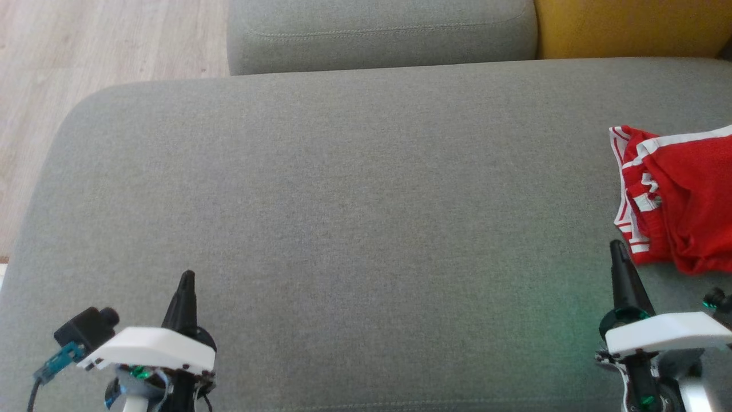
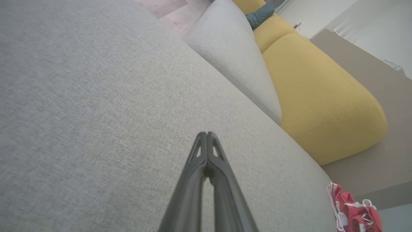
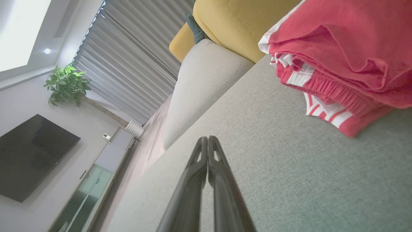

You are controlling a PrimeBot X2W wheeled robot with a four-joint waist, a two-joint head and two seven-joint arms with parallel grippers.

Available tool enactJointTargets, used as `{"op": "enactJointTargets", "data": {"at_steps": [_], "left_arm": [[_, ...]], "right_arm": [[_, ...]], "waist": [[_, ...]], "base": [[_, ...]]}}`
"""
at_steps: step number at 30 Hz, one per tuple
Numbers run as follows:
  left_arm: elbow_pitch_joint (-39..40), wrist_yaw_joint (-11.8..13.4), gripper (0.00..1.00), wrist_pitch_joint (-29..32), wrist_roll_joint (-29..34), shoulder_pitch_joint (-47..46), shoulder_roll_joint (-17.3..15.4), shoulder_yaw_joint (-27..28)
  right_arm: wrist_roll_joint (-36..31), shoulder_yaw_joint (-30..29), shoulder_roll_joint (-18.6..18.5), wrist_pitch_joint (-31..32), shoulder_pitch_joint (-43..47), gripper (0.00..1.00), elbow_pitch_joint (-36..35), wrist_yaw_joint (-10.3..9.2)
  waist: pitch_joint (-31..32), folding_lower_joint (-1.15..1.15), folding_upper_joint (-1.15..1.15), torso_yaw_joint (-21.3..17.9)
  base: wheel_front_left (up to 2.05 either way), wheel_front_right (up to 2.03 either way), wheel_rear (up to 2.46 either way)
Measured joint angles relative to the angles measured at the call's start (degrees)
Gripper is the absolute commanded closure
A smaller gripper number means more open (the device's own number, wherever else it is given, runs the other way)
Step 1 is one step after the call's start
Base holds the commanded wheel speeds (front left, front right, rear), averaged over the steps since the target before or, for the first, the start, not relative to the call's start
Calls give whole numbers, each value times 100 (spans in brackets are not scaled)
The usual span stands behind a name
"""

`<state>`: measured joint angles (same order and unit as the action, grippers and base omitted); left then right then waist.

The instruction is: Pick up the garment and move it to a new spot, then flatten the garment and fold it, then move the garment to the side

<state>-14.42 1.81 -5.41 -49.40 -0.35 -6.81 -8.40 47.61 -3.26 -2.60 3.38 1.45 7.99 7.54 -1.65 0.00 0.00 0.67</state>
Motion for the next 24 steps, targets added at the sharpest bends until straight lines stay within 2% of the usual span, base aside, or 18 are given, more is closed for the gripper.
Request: {"op": "enactJointTargets", "data": {"at_steps": [24], "left_arm": [[-44, -328, 100, 376, -1514, -125, 138, 385]], "right_arm": [[1573, -98, -4, 67, -122, 100, 259, 0]], "waist": [[51, 0, 0, -23]], "base": [[0, 0, 0]]}}
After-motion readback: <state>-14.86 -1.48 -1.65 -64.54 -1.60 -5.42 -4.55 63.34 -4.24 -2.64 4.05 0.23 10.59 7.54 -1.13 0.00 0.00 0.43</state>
